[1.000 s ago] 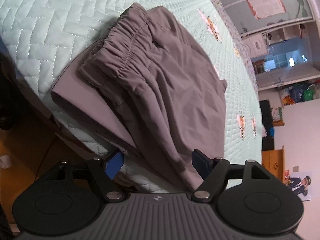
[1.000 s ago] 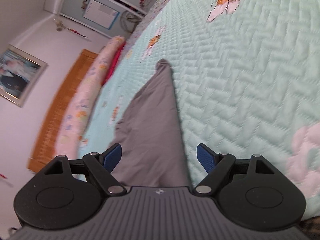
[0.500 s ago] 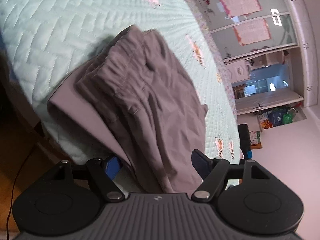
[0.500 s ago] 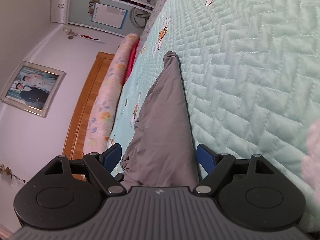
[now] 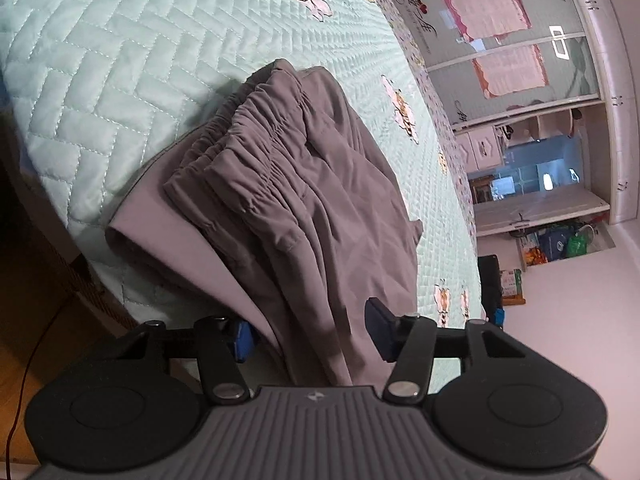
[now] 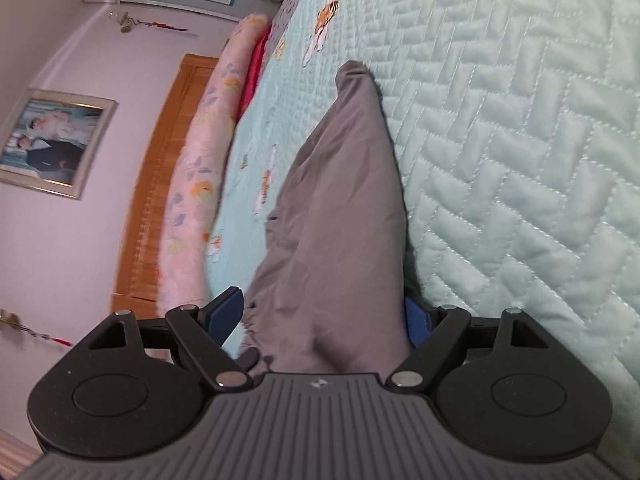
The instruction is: Fold clothes
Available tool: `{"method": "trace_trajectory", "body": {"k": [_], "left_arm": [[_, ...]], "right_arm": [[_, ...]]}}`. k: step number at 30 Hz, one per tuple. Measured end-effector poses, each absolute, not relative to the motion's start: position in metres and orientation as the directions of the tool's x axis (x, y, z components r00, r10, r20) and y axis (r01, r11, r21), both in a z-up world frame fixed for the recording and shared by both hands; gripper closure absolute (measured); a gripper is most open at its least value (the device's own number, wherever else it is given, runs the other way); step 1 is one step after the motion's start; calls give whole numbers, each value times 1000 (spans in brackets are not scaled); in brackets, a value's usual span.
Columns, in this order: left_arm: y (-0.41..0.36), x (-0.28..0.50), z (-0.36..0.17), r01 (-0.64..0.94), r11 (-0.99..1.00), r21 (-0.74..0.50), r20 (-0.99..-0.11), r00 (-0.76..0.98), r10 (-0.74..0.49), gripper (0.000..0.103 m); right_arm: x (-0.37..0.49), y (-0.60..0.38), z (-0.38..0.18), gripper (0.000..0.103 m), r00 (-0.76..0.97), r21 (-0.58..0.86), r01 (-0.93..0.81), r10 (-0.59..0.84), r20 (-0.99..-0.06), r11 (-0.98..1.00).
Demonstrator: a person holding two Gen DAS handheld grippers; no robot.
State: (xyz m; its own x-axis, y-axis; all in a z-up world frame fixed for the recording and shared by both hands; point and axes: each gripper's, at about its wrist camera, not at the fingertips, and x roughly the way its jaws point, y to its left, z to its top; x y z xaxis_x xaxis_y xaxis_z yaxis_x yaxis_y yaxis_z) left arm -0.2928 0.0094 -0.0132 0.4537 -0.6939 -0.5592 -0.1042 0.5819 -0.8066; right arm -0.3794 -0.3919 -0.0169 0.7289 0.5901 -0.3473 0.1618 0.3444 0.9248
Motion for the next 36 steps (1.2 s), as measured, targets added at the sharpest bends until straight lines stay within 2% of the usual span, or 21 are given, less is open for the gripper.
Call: {"method": "trace_trajectory", "body": {"k": [3, 5, 8, 10, 12, 14, 16, 19, 21, 23, 25, 27, 31, 36], "left_arm": [[9, -290, -12, -91, 590, -803, -560, 456, -692, 50], [10, -288, -12, -82, 602, -795, -565, 462, -684, 83], [12, -285, -14, -77, 597, -799, -559, 461, -689, 84], [13, -285, -15, -75, 595, -800, -558, 458, -692, 84], [15, -285, -16, -87, 594, -800, -563, 452, -692, 84], [20, -287, -19, -112, 586, -803, -567, 450, -690, 82], [22, -287, -21, -140, 574, -807, -569, 447, -691, 73], [24, -286, -22, -151, 555, -818, -558, 443, -702, 65], [24, -286, -22, -136, 558, -819, -554, 443, -705, 68], [24, -284, -22, -105, 580, -808, -561, 442, -700, 81], [26, -283, -25, -113, 571, -813, -557, 435, -708, 83], [29, -283, -29, -125, 556, -822, -550, 427, -718, 84], [31, -283, -30, -117, 553, -825, -545, 421, -725, 84], [35, -286, -31, -113, 548, -829, -540, 416, -732, 86]], "right_arm": [[-377, -392, -17, 32, 724, 922, 171, 590, -357, 349], [-375, -389, -17, 38, 715, 911, 176, 588, -379, 373], [-375, -388, -17, 52, 705, 902, 196, 584, -402, 384], [-376, -389, -19, 72, 701, 898, 208, 581, -413, 388], [-378, -390, -20, 80, 699, 894, 218, 577, -423, 392], [-380, -391, -22, 80, 696, 890, 227, 573, -432, 395], [-380, -391, -23, 80, 693, 886, 234, 571, -441, 400], [-379, -394, -23, 77, 688, 889, 233, 579, -437, 394], [-377, -396, -22, 74, 688, 890, 233, 581, -435, 392], [-375, -400, -19, 68, 695, 890, 229, 573, -433, 395], [-370, -402, -16, 54, 703, 892, 214, 572, -423, 398], [-363, -401, -13, 48, 703, 889, 196, 573, -422, 414], [-353, -395, -11, 45, 688, 880, 165, 588, -427, 445], [-349, -414, -17, 46, 706, 911, 175, 598, -380, 373]]}}
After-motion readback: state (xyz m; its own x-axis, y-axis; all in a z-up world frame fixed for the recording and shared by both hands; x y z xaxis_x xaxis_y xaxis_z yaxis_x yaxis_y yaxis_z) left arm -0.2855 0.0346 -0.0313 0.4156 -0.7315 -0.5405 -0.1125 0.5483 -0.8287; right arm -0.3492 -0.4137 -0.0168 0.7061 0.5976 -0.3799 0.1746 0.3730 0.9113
